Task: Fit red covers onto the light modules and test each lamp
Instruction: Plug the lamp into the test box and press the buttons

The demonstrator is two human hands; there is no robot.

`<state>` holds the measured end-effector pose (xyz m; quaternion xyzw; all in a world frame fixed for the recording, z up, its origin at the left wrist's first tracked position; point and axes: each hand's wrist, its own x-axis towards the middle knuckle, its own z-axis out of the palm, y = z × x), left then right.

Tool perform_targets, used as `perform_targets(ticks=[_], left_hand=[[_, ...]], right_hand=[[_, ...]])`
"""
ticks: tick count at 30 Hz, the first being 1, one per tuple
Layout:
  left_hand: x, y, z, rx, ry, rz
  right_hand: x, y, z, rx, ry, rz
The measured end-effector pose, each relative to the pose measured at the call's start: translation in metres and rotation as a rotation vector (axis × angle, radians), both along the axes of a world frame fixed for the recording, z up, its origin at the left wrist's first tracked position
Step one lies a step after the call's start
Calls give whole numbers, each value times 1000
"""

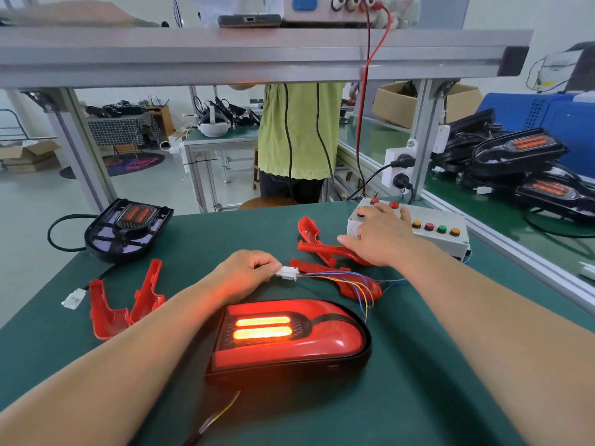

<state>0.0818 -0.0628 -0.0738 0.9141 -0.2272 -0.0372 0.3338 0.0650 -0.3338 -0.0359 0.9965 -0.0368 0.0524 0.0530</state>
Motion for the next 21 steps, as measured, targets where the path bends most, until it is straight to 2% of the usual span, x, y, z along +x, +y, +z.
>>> perform_targets(ticks=[3,5,9,13,21], left_hand=[[0,0,-1,-14,3,2],[1,1,-2,-44,15,3],[0,1,-2,-50,18,7],[0,1,-2,-45,19,3],[1,0,-3,-44,15,11]], right_hand=[[-5,3,-5,76,-24,-2],[-12,3,-14,164,-136,1],[-22,-7,-23,259,-263,-167],[-26,-23,-20,242,-220,-290],[-23,-30,-17,167,-157,-288]])
